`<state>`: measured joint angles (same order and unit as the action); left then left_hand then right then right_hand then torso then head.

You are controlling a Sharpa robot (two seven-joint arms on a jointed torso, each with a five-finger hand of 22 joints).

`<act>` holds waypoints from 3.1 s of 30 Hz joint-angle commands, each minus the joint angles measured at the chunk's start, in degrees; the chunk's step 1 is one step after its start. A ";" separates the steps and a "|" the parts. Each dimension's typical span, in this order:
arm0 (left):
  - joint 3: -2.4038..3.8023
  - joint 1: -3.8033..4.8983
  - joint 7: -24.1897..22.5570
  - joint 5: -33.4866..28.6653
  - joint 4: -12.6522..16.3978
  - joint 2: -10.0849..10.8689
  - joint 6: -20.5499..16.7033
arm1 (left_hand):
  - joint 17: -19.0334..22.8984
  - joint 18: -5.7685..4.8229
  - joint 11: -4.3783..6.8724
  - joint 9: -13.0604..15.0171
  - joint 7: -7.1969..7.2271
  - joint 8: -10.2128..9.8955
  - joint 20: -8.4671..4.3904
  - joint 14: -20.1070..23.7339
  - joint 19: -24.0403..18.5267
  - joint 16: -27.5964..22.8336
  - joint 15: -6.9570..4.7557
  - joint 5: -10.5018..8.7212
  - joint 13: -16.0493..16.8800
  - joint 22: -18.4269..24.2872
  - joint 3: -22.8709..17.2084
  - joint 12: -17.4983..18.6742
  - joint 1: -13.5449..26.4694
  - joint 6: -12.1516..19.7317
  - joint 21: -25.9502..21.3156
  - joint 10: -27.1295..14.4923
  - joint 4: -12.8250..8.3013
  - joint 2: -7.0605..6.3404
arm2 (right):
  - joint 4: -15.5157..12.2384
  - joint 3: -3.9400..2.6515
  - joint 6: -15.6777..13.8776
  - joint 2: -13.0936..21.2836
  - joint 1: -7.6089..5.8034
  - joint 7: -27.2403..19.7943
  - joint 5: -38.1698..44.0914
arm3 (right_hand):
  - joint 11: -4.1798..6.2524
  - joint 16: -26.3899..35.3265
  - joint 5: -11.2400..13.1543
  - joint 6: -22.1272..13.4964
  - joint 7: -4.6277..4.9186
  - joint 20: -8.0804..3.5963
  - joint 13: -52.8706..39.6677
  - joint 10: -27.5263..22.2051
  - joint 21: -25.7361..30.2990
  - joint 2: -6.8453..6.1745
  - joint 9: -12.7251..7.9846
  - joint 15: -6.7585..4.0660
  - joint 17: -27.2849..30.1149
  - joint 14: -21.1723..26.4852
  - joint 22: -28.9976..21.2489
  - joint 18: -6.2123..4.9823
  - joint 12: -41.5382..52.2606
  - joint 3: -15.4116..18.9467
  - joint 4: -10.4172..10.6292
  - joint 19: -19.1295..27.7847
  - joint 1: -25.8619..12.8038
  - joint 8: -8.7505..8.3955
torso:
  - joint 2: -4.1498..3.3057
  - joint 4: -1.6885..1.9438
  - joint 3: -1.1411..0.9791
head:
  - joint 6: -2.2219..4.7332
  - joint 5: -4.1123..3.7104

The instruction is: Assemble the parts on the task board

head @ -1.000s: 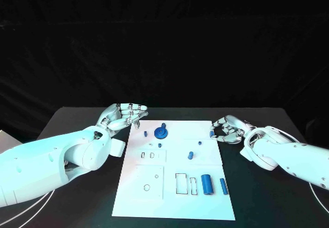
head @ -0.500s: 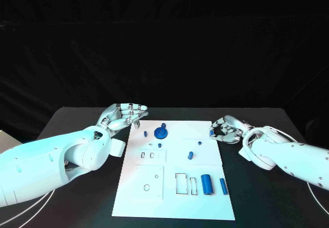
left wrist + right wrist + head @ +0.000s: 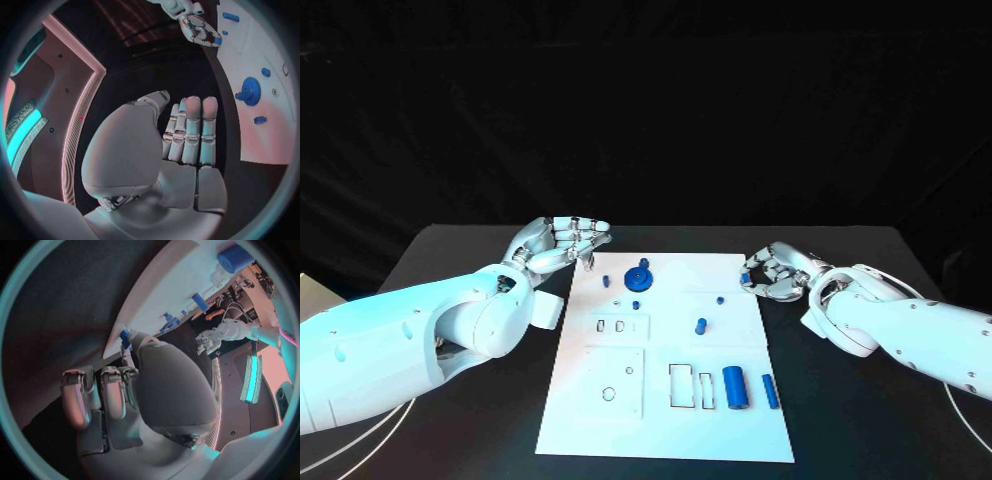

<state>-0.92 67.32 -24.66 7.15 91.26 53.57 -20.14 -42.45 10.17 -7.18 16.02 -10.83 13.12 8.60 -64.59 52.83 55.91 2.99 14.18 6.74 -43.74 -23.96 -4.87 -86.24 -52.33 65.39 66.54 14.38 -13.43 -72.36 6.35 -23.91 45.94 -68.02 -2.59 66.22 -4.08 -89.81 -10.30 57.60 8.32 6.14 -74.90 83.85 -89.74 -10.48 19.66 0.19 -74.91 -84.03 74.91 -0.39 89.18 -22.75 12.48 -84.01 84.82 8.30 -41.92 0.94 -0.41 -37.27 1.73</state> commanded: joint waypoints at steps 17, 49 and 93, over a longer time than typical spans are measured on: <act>0.04 0.04 -0.18 -0.10 -0.37 -0.30 0.41 | 0.11 -0.54 0.17 0.11 -0.01 0.33 0.12 0.39 -0.22 0.38 -0.10 -0.24 0.12 -0.08 -0.49 -0.13 0.13 0.41 0.40 -0.38 -0.09 0.32 | -8.38 -0.13 -7.23 0.42 -1.96 7.88 3.53 | 1.21 -0.19 -0.72 1.88 -0.84 -0.99 -15.02 6.07 -0.26 0.85 0.74 -1.20 -15.09 -5.97 15.09 0.39 0.72 -3.42 -1.68 -5.99 -1.90 2.02 | 0.22 -0.11 0.11 | -0.03 0.18; -0.09 0.02 2.16 1.37 -1.06 -1.61 -0.34 | 0.84 -0.57 0.92 0.90 0.44 1.02 -0.15 0.11 -0.11 1.23 -0.60 -0.56 1.65 -0.68 0.19 -3.01 1.51 0.48 1.16 1.96 -0.18 0.07 | -16.63 1.03 -6.40 -15.33 1.78 25.35 16.30 | 1.53 -0.19 -1.06 2.12 -1.21 -1.28 -15.10 6.15 -0.26 0.13 1.13 -1.49 -15.09 -5.97 15.09 0.39 0.82 -3.80 -2.06 -5.99 -4.11 2.86 | 0.85 0.24 0.62 | -1.68 0.74; -0.10 0.03 3.72 1.99 -1.04 -1.70 -0.61 | -2.88 -1.16 1.82 3.18 0.97 4.64 -0.81 -2.79 2.16 8.89 -1.33 -0.42 13.95 -3.50 1.55 -22.06 2.23 2.88 3.85 -5.14 -1.76 0.93 | -11.95 1.76 -5.18 -19.88 4.47 25.00 19.73 | 1.56 -0.19 -0.42 1.62 -1.22 -1.42 -15.03 6.09 -0.26 -1.64 1.20 -1.58 -15.09 -5.97 15.09 0.39 0.74 -3.35 -2.24 -5.99 -6.35 3.16 | 0.92 0.00 0.52 | -2.79 1.97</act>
<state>-1.04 67.31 -20.89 8.84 90.12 51.92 -20.90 -45.28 10.17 -5.42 19.10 -9.81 17.54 7.69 -66.96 54.59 64.51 1.65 13.97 20.65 -47.16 -22.29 -26.59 -84.57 -49.86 68.99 61.93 12.73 -12.53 -84.23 8.04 -30.26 26.13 -63.67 22.79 85.03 -2.88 -89.81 -11.05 59.46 7.05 4.93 -74.92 83.84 -89.74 -12.01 20.84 -1.03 -74.91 -84.03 74.90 -0.39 89.78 -26.24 10.49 -84.01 78.92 11.09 -41.02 0.94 0.13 -40.05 3.68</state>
